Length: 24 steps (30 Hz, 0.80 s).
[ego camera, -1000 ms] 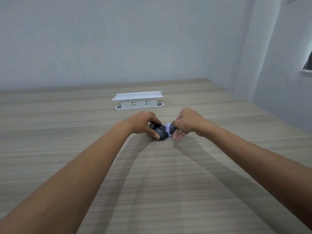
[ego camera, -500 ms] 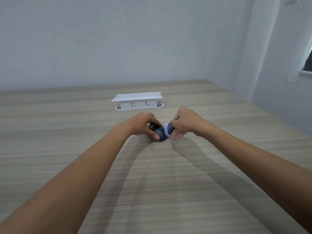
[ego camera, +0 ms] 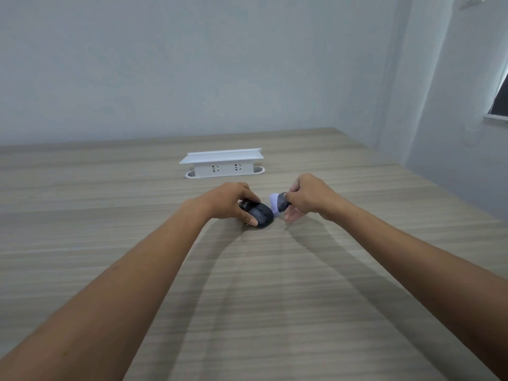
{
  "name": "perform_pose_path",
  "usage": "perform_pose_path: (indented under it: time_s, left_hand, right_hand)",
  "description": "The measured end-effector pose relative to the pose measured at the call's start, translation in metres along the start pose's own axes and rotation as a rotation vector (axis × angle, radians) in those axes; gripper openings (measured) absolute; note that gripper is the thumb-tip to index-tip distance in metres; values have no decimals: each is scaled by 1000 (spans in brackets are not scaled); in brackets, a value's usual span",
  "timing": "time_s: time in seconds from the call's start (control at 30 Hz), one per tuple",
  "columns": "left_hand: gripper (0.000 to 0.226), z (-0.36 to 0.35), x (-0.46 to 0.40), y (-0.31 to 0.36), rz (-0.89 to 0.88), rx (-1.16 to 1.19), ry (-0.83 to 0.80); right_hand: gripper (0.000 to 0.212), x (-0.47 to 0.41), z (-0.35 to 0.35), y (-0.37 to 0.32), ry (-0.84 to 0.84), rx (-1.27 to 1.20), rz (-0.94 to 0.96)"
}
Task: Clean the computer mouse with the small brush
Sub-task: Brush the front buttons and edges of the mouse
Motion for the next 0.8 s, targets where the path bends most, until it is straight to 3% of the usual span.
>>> perform_pose_path:
  time_s: [0.33, 0.47, 0.57, 0.67, 0.8]
  left_hand:
    - [72, 7, 10, 0, 21, 32, -61]
    - [87, 13, 26, 3, 103, 59, 39]
    - [75, 9, 32, 4, 246, 47, 150]
    - [46, -2, 33, 3, 387, 150, 167]
    - [50, -9, 33, 5, 455, 189, 147]
  right_hand:
    - [23, 0, -4, -1, -37, -10, 57]
    - [24, 0, -6, -3, -56, -3, 65]
    - [24, 0, -9, -3, -56, -4, 62]
    - [27, 1, -12, -4, -61, 10, 54]
    - [26, 8, -16, -7, -98, 23, 62]
Point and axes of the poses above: each hand's wrist, its own x-axis away from the middle knuckle, its own z-axis out of the back of the hand, y = z × x, the point moved 5 cm from there along -x, towards the middle knuckle, and after that the axes turned 15 degrees about -z, right-handed, at the moved point
